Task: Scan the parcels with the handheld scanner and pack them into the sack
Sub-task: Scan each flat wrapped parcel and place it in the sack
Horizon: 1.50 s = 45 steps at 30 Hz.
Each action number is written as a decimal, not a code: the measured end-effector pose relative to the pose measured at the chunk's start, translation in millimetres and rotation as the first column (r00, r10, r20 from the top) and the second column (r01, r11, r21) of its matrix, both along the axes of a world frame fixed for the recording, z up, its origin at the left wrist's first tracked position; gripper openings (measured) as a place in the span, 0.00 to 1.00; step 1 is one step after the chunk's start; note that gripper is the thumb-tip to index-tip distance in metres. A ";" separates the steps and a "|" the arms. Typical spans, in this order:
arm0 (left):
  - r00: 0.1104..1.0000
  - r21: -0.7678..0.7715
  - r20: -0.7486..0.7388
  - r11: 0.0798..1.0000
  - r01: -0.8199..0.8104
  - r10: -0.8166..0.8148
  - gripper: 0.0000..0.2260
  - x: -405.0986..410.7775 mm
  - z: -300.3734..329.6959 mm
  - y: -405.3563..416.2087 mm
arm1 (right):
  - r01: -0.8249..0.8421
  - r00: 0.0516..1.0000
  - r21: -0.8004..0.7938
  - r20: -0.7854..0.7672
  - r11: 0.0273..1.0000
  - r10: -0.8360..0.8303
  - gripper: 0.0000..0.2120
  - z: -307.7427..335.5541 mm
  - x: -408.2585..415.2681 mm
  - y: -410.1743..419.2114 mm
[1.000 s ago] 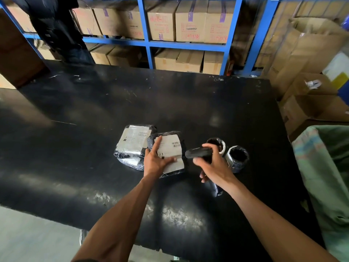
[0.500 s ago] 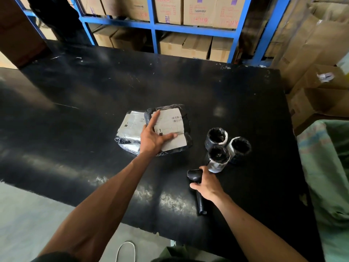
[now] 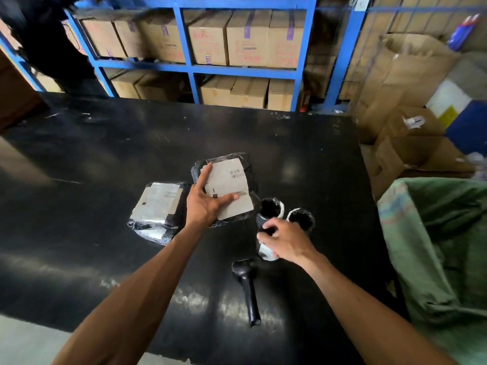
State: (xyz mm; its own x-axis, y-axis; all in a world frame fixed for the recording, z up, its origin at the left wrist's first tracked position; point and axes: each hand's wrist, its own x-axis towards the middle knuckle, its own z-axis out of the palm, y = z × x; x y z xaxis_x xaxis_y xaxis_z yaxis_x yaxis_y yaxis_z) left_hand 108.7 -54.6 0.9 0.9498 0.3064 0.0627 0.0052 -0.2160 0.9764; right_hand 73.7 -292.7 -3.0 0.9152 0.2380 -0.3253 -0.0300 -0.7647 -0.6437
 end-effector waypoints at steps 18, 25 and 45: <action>0.884 -0.248 -0.029 0.860 0.446 -0.467 0.36 43.6 42.6 -309.3 | 0.364 0.902 0.500 0.021 0.785 -0.432 0.36 63.8 84.4 -264.0; 0.742 -0.192 -0.199 0.768 0.611 -0.641 0.36 66.5 25.8 -458.1 | 0.558 0.720 0.604 -0.011 0.570 -0.693 0.25 19.3 81.3 -420.1; 0.906 0.629 -0.366 0.662 0.408 -0.212 0.35 96.9 -63.3 -547.4 | 0.587 0.757 0.124 -0.435 0.800 -0.488 0.28 -143.6 56.1 -498.9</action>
